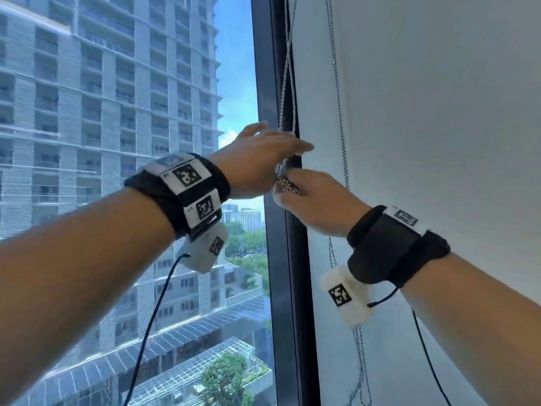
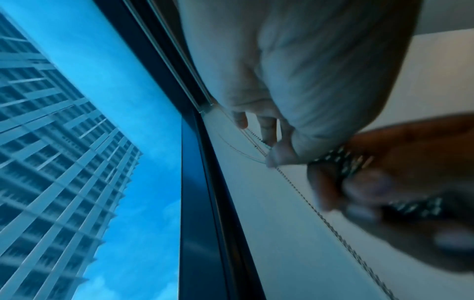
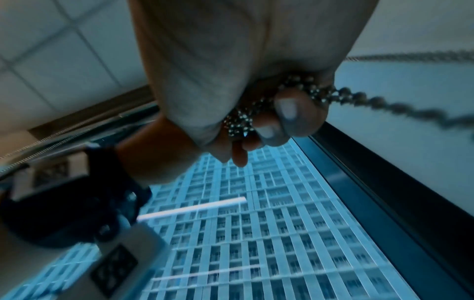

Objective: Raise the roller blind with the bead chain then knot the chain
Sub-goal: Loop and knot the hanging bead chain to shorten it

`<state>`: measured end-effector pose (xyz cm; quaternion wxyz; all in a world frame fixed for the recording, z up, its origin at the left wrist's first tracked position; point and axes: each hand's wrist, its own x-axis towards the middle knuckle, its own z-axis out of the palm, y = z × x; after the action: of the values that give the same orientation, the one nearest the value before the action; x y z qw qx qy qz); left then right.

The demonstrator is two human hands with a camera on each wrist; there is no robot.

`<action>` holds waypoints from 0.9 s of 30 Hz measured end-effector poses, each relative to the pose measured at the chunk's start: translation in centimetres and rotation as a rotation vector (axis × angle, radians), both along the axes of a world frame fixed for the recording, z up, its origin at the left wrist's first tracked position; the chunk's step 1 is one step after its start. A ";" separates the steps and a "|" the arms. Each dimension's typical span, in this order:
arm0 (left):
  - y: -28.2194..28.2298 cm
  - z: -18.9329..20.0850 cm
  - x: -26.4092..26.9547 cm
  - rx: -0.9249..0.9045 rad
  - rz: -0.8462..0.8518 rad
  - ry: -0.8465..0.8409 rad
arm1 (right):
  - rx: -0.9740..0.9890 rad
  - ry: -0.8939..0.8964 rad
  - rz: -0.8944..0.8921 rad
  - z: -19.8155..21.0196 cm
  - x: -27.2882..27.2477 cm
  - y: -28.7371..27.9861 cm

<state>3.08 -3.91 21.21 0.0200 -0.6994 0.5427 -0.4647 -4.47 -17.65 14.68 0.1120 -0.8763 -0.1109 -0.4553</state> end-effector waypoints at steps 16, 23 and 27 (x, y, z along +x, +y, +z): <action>2.7 7.3 2.5 -0.984 -0.203 0.348 | 0.210 -0.146 0.199 18.6 -2.1 5.5; 5.0 11.0 3.2 -0.727 0.215 0.425 | -0.063 -0.235 0.018 19.8 -1.7 9.0; 6.2 12.4 2.1 -0.496 0.027 0.928 | -0.076 -0.260 -0.076 20.3 -0.7 7.2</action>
<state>5.16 2.25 33.62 -0.3827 -0.8223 0.3591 -0.2203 -5.13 -10.43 34.97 0.0462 -0.8170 -0.1083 -0.5645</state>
